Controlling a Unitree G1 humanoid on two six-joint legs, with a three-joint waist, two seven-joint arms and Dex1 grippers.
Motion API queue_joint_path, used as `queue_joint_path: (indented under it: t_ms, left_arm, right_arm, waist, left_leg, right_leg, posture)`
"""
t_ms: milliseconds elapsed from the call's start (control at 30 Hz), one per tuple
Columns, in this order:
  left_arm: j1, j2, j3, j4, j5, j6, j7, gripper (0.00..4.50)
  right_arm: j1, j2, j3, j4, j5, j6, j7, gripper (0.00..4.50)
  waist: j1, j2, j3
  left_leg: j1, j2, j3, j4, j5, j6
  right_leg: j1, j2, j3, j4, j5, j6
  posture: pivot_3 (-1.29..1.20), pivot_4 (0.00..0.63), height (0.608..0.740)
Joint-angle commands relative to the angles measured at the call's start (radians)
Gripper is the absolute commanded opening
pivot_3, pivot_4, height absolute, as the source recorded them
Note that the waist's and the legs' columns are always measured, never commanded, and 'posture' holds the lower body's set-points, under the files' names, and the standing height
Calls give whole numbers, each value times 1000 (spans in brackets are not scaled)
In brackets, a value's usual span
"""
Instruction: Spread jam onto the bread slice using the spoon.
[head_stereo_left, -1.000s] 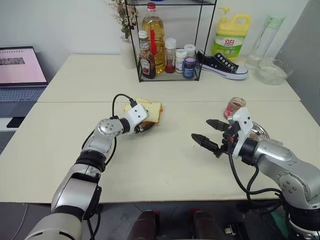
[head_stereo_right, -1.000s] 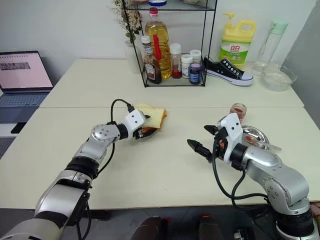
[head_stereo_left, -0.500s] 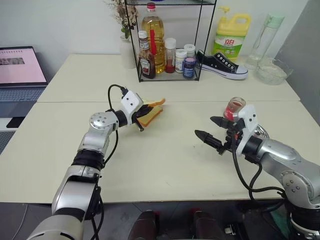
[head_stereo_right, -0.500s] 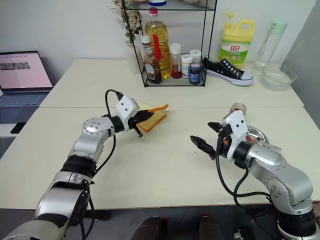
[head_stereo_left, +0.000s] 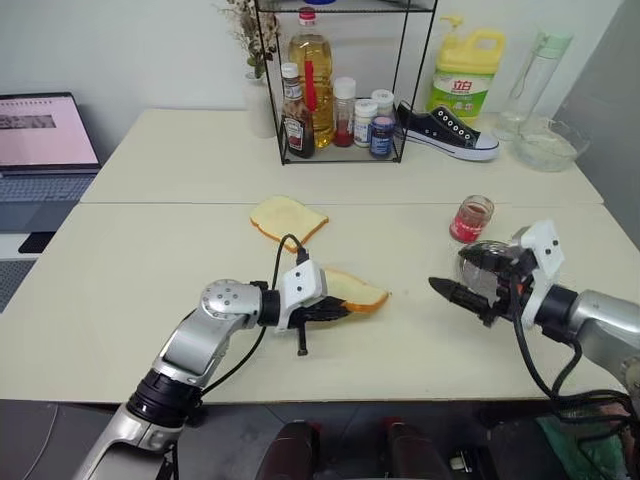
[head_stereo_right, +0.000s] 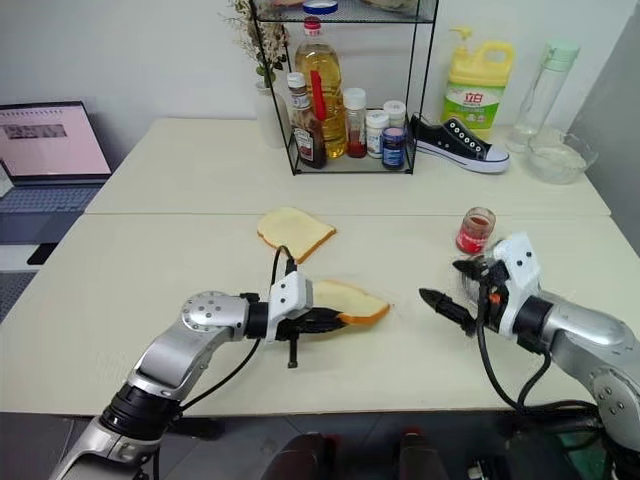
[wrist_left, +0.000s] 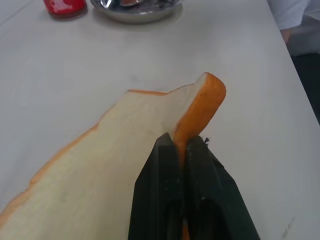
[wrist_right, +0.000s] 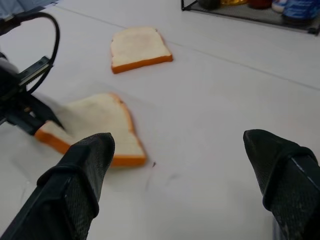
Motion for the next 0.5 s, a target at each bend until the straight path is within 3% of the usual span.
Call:
queue_joint_path:
  t_ms: [33, 400, 433, 500]
  left_arm:
    - [-38, -32, -25, 12, 24, -11, 22, 28]
    - [-53, -44, -54, 72, 51, -33, 4, 28]
    - [-52, -41, -51, 63, 39, -21, -5, 496]
    - [-42, -25, -36, 21, -6, 25, -39, 966]
  right_arm:
    - [39, -22, -23, -48, 35, 4, 24, 4500]
    - [16, -21, -3, -36, 46, 0, 1, 4500]
    - [16, -22, -2, -39, 54, 4, 3, 4500]
    - [18, -29, -3, -46, 69, 12, 11, 4500]
  waist:
    - [-1, 0, 0]
    - [-4, 0, 0]
    - [-4, 0, 0]
    - [-4, 0, 0]
  left_leg:
    - [0, 0, 0, 0, 0, 0]
    - [1, 0, 0, 0, 0, 0]
    - [1, 0, 0, 0, 0, 0]
    - [1, 0, 0, 0, 0, 0]
  right_leg:
    - [0, 0, 0, 0, 0, 0]
    - [0, 1, 0, 0, 0, 0]
    - [0, 1, 0, 0, 0, 0]
    - [0, 1, 0, 0, 0, 0]
  posture:
    - [0, 150, 740]
    - [0, 150, 740]
    - [0, 150, 740]
    - [0, 150, 740]
